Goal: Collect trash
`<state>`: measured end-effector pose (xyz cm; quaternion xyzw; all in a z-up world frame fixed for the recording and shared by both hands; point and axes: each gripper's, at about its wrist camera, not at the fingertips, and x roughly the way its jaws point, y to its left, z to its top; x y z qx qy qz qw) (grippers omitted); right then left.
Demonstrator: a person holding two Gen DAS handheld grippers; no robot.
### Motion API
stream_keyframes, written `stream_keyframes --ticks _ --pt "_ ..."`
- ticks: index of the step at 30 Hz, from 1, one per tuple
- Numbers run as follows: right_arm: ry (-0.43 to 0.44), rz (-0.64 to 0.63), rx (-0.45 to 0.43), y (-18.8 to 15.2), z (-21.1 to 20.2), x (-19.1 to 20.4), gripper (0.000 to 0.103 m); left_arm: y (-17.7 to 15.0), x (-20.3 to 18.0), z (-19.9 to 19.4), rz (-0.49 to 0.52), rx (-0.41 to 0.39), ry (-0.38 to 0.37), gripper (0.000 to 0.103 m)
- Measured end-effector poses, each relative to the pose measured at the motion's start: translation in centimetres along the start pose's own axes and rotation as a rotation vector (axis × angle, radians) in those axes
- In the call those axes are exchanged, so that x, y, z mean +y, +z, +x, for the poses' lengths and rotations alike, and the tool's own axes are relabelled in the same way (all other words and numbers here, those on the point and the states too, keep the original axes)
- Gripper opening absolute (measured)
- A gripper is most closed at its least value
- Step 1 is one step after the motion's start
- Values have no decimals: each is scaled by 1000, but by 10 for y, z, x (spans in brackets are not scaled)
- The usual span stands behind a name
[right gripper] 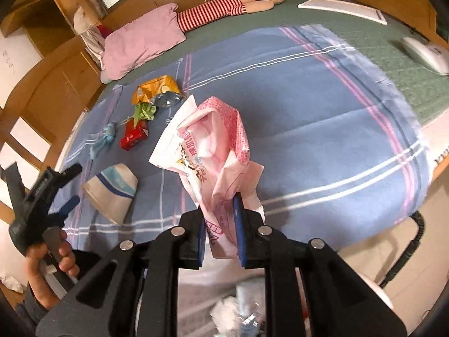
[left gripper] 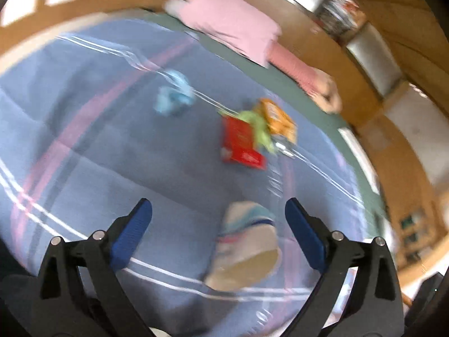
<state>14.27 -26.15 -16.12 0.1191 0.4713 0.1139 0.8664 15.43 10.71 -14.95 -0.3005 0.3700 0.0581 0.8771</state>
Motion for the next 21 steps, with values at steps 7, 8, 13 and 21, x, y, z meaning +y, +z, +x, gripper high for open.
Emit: stream_keyframes --ticks 7,8,13,21 --pt "-15 -22 -39 2 -18 2 19 -23 -40 19 248 70 17 97" --pt "-15 -26 -39 0 -19 3 19 -29 -46 24 314 74 79 96" --pt "-36 -82 -46 -5 -23 19 19 -35 -54 34 414 84 127 46" --pt "-73 -147 -122 -1 -58 36 19 -33 -69 -14 473 -79 24 23"
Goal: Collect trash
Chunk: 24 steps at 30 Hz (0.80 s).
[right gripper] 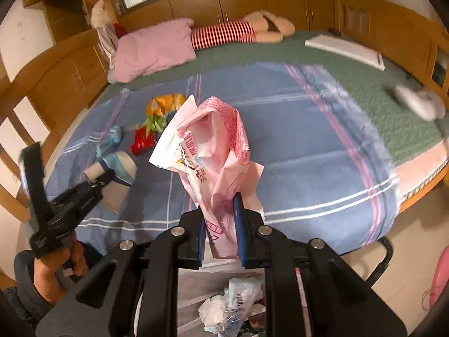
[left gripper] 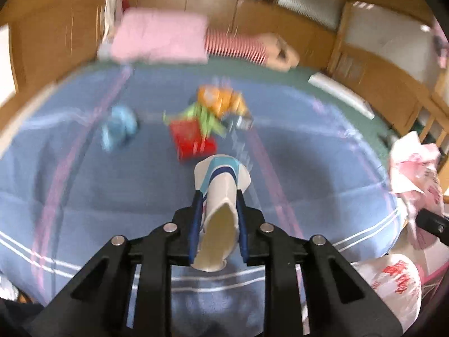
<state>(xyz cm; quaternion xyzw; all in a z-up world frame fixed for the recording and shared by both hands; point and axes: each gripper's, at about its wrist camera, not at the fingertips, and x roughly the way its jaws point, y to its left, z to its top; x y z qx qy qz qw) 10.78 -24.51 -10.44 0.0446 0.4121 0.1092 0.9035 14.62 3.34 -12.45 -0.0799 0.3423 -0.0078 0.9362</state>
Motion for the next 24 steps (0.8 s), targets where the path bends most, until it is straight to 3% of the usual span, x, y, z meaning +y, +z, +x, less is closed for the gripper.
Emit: stream_keyframes --ticks 4,8,10,15,24 --pt "-2 -44 -62 2 -37 2 19 19 -4 -67 -41 -105 -124 23" --pt "-12 -77 -101 -3 -72 1 19 30 -19 -127 -12 -182 -156 23" --pt "-9 -85 -106 -7 -88 -3 19 26 -32 -153 19 -192 -156 23" --pt "-36 -81 -108 -17 -121 -20 19 8 -76 -191 161 -229 -55 23" --pt "-62 -93 -146 -22 -147 -29 19 -1 -115 -225 254 -284 -56 23"
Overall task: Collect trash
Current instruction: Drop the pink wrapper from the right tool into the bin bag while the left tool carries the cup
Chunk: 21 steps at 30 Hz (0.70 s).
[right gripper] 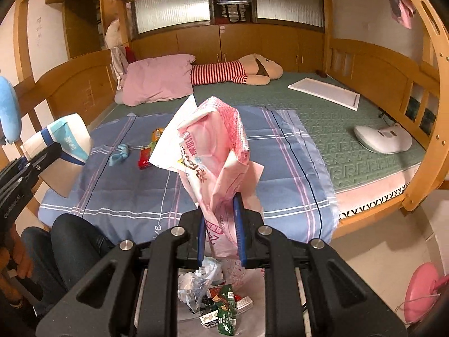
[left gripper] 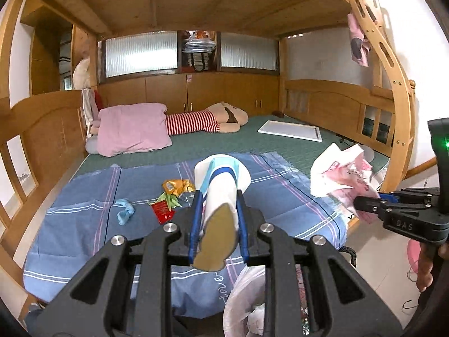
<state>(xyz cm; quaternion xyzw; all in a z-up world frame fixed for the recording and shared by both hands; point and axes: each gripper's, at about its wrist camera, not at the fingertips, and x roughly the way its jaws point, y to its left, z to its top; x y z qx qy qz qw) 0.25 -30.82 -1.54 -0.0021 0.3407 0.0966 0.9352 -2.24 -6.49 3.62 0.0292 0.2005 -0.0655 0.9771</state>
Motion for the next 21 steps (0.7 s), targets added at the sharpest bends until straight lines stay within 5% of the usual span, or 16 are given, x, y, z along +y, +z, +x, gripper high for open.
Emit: stream_keyframes --ticks 6,11,13,16,21 --pt "-44 -74 86 -16 18 3 19 -3 -5 -1 31 0 1 23" --pt "-34 -37 310 -66 57 -9 19 -4 -7 -2 33 -2 -1 23" --pt "-29 -20 362 -77 66 -12 30 -5 -9 1 31 8 -12 23" --pt "-51 15 285 -67 53 -14 75 -6 -10 5 39 22 -29 23" --pt "-57 95 98 -41 17 -25 77 -12 -16 15 39 81 -111 23"
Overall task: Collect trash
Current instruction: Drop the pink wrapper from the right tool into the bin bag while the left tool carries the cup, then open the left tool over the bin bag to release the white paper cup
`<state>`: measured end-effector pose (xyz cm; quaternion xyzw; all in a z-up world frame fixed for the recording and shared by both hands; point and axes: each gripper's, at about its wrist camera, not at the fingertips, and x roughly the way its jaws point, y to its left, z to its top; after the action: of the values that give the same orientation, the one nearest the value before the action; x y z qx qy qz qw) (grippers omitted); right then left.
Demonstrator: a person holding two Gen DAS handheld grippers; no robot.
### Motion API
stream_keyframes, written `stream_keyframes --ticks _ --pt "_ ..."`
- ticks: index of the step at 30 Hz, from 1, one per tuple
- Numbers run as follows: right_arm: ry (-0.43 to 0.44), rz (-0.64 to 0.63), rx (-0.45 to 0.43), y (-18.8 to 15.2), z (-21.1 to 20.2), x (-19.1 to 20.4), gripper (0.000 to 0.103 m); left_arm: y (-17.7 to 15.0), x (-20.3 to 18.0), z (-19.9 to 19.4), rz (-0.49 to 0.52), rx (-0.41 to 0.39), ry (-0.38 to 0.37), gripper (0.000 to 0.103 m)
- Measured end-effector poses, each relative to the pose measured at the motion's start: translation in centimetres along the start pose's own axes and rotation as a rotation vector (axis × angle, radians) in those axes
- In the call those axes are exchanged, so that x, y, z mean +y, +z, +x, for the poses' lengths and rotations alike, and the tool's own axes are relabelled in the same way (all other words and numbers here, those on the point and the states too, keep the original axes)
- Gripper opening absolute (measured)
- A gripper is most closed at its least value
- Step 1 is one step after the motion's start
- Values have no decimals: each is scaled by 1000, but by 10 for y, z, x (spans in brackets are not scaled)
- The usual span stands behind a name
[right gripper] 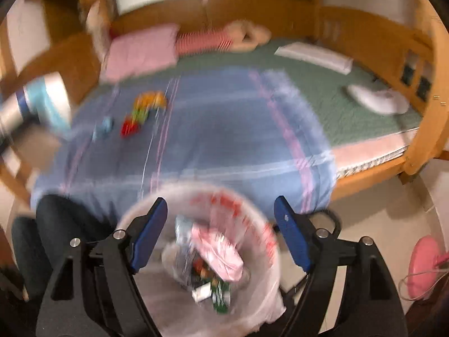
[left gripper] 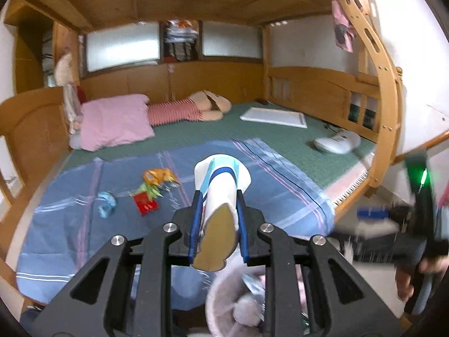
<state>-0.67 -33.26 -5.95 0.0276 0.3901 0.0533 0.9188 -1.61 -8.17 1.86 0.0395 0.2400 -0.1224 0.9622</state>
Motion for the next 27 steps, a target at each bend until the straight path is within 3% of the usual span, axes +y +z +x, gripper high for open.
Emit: stream_keyframes --ticks 2,4,7,10,11,12,18,21,24,27 --pt "-38 58 -84 6 -14 -11 77 -6 -8 9 23 53 -102 25" --pt "-59 122 -157 9 -28 -24 78 -16 -23 25 54 167 -302 25" --pt "-44 203 -214 11 -40 -40 81 -34 -47 36 114 246 -411 29" --pt "-31 239 -223 9 -45 -49 82 -43 -60 41 144 284 -471 35" --pt "-36 245 -224 9 -45 -51 82 -45 -61 42 146 289 -476 42" --pt "-38 250 -224 10 -45 -52 82 -47 -62 43 148 290 -471 51" --pt "-15 263 -204 10 -37 -50 82 -44 -57 44 129 252 -394 78" --pt "-10 255 -194 11 -32 -45 82 -39 -47 44 149 203 -259 83" --pt "-12 245 -195 12 -30 -40 82 -33 -35 43 176 137 -64 85" --pt "-10 226 -194 15 -28 -33 82 -26 -15 42 134 99 41 88"
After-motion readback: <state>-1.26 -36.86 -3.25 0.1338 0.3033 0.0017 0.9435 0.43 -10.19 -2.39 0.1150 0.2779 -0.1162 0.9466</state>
